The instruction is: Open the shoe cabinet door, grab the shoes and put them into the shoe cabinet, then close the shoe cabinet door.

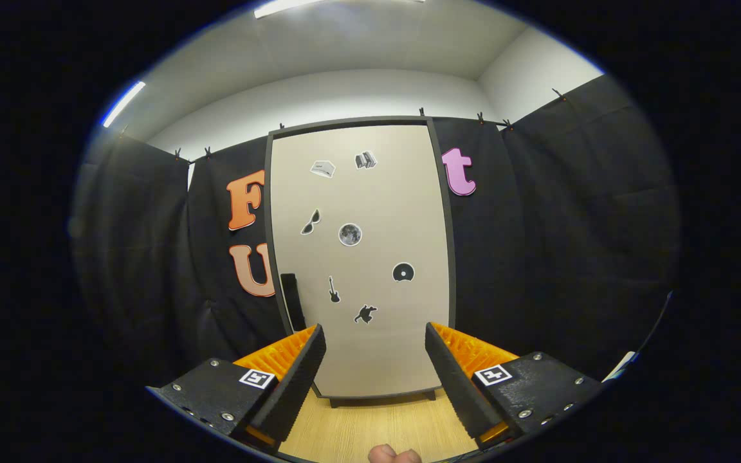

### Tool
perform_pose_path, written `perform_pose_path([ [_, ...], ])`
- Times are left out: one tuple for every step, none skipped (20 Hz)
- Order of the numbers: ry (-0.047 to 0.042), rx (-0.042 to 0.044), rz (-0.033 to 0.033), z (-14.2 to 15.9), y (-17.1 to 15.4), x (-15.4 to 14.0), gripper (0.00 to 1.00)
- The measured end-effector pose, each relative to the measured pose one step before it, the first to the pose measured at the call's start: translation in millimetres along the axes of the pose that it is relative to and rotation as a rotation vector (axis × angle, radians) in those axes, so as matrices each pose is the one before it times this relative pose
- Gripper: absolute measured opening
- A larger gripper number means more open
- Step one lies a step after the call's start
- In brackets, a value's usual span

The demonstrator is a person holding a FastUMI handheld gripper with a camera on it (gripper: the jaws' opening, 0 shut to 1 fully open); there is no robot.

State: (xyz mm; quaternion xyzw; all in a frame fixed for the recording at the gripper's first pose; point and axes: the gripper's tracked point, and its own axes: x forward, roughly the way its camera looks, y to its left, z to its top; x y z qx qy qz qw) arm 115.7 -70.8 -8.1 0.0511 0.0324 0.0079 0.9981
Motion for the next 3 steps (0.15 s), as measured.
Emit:
perform_pose_path([
  [0.0019,0.0019,-0.00715,0.07,-0.71,-1.67,0.97],
  [-0.00371,0.00072,-0.00208,2.19,0.65,-1.42,0.97],
  [-0.00397,-0.00128,-0.0005,1.5,0.95,-1.28,0.97],
])
